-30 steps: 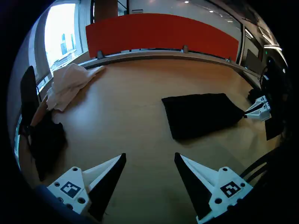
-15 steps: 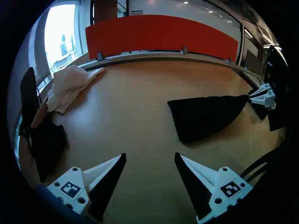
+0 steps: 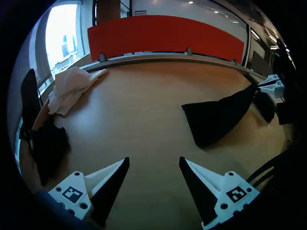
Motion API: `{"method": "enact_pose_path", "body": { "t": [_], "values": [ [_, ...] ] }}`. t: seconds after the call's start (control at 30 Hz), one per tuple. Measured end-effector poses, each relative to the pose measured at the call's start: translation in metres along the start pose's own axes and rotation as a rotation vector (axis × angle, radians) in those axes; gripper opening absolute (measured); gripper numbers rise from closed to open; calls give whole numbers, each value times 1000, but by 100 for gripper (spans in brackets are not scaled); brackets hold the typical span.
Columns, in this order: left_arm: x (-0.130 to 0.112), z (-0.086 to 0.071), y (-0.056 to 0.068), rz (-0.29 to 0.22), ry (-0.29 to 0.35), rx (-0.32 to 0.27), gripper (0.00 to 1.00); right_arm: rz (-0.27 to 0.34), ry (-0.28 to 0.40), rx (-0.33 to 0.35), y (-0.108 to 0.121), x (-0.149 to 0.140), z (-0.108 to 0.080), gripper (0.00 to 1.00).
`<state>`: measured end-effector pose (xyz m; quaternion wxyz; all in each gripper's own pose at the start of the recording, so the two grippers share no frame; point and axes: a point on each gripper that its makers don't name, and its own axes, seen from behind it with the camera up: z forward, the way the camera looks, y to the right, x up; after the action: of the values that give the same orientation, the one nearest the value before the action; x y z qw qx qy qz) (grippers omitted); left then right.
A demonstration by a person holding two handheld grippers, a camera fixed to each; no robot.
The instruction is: Fold towel
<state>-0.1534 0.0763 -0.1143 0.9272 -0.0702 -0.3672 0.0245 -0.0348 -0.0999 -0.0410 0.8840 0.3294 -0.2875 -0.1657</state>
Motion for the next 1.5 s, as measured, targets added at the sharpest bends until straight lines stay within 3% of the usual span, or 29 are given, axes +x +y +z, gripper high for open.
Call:
{"method": "enact_pose_path", "body": {
  "t": [0.47,1.0,1.5],
  "values": [
    [-2,-3,4,-10,-2,-6,96,-48,2,41,-9,14,5,5],
    [-5,-9,3,-23,-2,0,96,-109,15,133,-47,41,32,5],
    [-11,-14,-1,-47,-4,11,96,-159,-10,222,-84,46,57,5]
  ]
}}
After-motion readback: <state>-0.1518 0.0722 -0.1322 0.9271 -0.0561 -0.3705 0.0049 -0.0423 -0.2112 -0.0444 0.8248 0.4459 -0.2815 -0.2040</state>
